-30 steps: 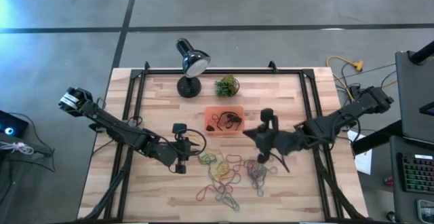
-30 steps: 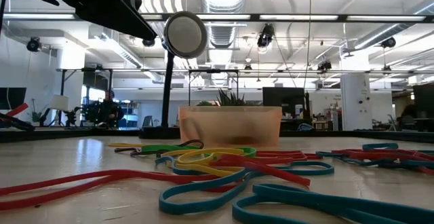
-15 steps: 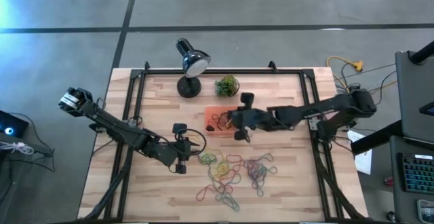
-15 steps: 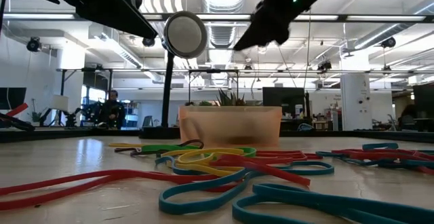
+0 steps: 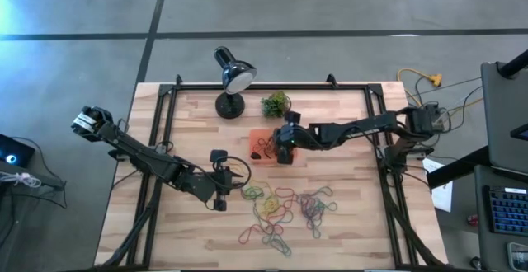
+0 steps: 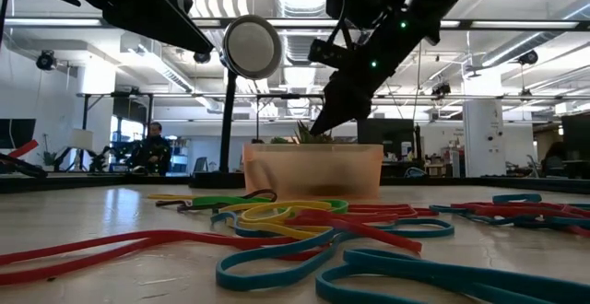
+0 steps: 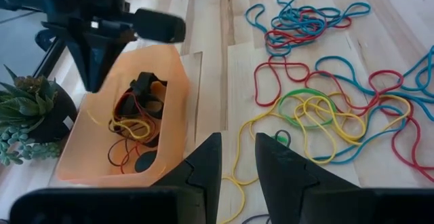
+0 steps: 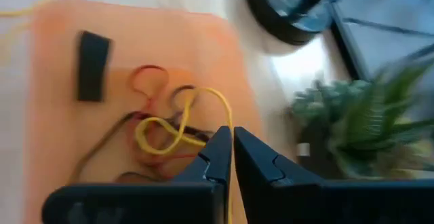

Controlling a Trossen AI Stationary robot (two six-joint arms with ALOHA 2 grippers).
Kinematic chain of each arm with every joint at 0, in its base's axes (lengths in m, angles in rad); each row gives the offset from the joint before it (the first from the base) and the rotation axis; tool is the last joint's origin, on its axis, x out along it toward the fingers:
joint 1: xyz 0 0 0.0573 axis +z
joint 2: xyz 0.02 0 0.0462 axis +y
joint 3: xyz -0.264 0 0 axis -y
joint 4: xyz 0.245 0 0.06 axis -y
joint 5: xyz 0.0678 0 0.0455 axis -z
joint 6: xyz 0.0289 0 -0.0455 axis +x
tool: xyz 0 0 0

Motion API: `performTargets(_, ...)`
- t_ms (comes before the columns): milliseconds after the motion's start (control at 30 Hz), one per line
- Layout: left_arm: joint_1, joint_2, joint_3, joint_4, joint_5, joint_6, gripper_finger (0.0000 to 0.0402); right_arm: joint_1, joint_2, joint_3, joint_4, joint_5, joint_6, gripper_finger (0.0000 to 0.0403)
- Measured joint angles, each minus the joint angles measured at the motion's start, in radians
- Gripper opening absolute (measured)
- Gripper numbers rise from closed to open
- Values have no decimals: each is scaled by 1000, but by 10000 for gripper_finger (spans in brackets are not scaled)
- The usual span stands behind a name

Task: Pick and place rubber bands into bin
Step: Put the yellow rubber band into the orange bin, then put the green rubber band into the orange bin

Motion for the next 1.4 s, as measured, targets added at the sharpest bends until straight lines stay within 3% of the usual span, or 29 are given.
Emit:
performTargets(100, 0, 0, 0, 0, 1, -2, 75, -3, -17, 0, -5, -49, 4, 37)
performTargets(333, 0, 2, 0, 0, 1, -18, 75, 9, -79, 1, -62, -48, 9, 94)
performTargets(600, 0, 135, 0, -18, 85, -24, 75, 171, -179, -9, -195, -57, 7, 122)
performTargets(967, 23, 296, 36, 48, 140, -2, 75, 439, -245, -33, -234, -46, 88, 108)
performTargets(1167, 54, 331, 31, 140, 233, 6, 75, 514, -242, -41, -230, -37, 155, 93)
performTargets(1400, 67, 387, 30, 140, 269, -1, 75, 575, -241, -78, -223, 62, 231, 78)
